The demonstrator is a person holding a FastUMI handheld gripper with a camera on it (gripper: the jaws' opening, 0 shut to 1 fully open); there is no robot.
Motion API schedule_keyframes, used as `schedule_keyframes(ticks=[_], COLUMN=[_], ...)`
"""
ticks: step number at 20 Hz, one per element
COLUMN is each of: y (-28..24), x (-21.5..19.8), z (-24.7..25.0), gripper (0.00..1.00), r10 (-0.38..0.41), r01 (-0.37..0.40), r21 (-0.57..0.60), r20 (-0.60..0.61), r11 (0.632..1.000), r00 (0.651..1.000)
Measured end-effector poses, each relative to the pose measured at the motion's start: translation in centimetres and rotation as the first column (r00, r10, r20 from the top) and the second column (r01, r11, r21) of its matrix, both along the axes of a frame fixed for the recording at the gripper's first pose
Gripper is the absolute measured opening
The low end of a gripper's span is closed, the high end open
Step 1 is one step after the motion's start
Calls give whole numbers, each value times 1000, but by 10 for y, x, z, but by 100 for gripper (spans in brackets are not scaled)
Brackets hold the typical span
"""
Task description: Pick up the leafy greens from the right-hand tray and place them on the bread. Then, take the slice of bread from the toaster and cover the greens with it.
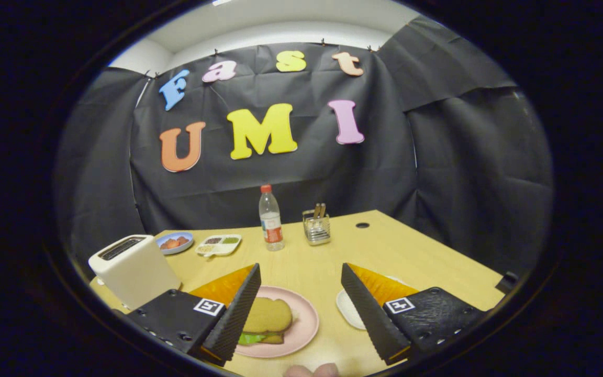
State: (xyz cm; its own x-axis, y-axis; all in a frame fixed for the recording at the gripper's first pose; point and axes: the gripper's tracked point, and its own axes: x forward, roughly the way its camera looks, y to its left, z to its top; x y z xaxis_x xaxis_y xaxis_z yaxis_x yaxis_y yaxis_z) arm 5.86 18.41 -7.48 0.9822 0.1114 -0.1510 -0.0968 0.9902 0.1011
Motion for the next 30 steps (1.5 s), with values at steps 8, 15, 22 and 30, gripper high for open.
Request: schedule_keyframes(ticks=[8, 15, 22, 30], y=[-80, -125, -152, -149], x=[-43, -86, -125, -128], z=[76, 121, 133, 125], gripper=[96, 95, 95, 95], r10=[-35, -73, -105, -99], r01=[46, 90, 125, 119], r21=[-59, -50, -38, -43], r20=[180, 282, 332, 320], r11=[997, 995, 991, 992], r00=[983, 957, 937, 942])
